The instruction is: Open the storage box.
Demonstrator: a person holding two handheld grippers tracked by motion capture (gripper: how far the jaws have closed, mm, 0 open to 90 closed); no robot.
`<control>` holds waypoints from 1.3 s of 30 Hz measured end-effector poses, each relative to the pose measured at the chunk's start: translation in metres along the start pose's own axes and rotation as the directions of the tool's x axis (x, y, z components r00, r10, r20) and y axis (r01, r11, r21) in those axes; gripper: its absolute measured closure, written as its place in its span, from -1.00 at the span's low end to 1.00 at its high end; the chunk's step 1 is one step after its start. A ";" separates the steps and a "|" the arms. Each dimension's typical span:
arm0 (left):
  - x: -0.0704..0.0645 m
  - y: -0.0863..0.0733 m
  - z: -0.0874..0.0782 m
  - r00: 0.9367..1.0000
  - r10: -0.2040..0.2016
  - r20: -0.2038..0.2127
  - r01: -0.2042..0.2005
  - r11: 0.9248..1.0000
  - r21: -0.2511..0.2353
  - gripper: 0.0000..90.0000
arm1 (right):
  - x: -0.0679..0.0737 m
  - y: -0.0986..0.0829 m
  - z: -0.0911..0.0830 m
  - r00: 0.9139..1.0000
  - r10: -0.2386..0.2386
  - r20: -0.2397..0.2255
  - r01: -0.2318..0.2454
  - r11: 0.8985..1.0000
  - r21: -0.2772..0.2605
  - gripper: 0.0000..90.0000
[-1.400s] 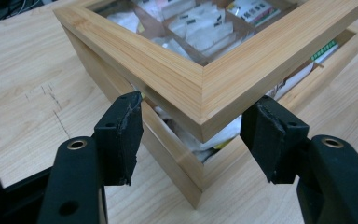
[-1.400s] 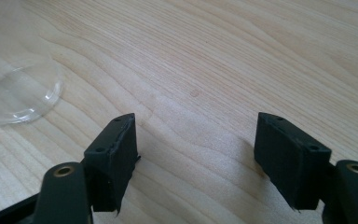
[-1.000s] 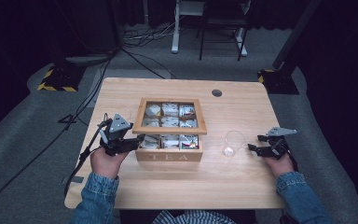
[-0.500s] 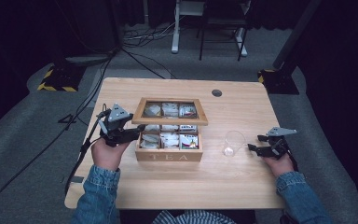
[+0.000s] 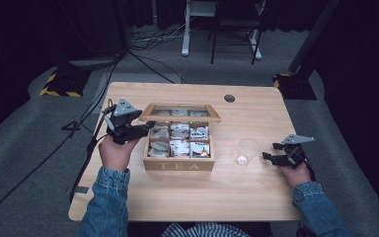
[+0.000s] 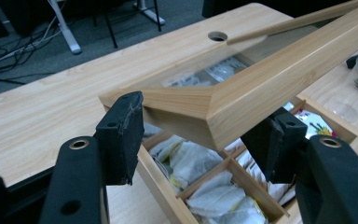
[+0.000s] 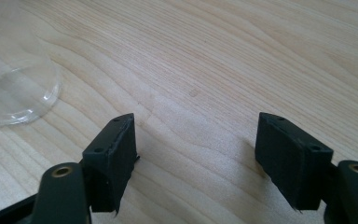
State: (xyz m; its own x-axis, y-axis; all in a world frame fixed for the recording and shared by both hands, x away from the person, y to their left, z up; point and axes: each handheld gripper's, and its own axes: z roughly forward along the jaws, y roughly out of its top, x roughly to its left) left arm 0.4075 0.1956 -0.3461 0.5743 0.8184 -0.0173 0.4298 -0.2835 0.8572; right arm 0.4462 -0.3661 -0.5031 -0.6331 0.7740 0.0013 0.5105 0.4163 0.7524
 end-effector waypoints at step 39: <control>0.016 0.023 0.009 0.999 0.044 0.003 -0.044 0.998 -0.041 -0.02 | 0.003 0.000 0.000 0.996 0.059 0.062 -0.059 0.998 0.010 -0.52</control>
State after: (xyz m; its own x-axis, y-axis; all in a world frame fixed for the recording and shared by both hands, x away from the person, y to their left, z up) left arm 0.4323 0.1979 -0.3311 0.5950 0.8035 0.0185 0.3755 -0.2982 0.8775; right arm 0.4444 -0.3641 -0.5033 -0.5650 0.8251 0.0046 0.5530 0.3746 0.7442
